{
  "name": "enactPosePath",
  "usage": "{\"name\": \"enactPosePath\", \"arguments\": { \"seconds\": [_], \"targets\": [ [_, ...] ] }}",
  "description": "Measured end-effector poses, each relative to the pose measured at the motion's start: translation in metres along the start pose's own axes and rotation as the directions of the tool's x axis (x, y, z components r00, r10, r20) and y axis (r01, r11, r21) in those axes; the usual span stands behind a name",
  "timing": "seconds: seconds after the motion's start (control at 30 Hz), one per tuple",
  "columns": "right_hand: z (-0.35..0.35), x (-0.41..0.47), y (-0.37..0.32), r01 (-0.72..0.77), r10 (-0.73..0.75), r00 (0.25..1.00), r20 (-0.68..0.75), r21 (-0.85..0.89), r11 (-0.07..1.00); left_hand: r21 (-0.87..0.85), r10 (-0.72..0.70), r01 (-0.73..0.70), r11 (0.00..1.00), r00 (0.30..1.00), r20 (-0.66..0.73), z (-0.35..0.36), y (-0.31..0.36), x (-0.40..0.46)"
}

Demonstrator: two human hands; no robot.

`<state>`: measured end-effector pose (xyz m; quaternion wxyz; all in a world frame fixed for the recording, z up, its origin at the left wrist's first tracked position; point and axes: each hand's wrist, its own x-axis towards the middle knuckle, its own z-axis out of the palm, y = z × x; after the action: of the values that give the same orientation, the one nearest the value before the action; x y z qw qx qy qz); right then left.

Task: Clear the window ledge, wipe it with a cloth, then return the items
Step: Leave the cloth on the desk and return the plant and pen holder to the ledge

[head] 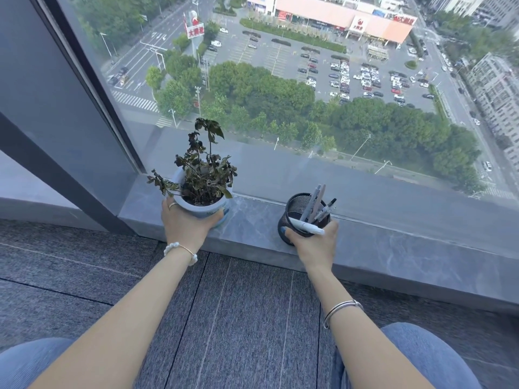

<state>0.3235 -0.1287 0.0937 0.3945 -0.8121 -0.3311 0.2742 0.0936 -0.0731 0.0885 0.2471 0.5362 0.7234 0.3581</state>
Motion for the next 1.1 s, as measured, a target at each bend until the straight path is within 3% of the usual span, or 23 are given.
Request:
{"name": "enactPosePath", "arguments": {
  "seconds": [0.4, 0.63, 1.1],
  "targets": [
    [-0.029, 0.037, -0.049, 0.003, -0.003, 1.0, 0.016, 0.002, 1.0, -0.027, 0.068, -0.067, 0.997, 0.997, 0.025, -0.009, 0.075, 0.023],
    [-0.039, 0.048, -0.061, 0.065, -0.066, 0.998, 0.021, 0.049, 0.997, -0.114, -0.099, 0.1, 0.988, 0.995, 0.02, -0.007, 0.092, 0.019],
    [-0.059, 0.054, -0.053, 0.084, -0.084, 0.996, 0.014, 0.052, 0.995, -0.174, -0.095, 0.09, 0.981, 0.995, -0.016, 0.003, 0.106, 0.012]
  ]
}}
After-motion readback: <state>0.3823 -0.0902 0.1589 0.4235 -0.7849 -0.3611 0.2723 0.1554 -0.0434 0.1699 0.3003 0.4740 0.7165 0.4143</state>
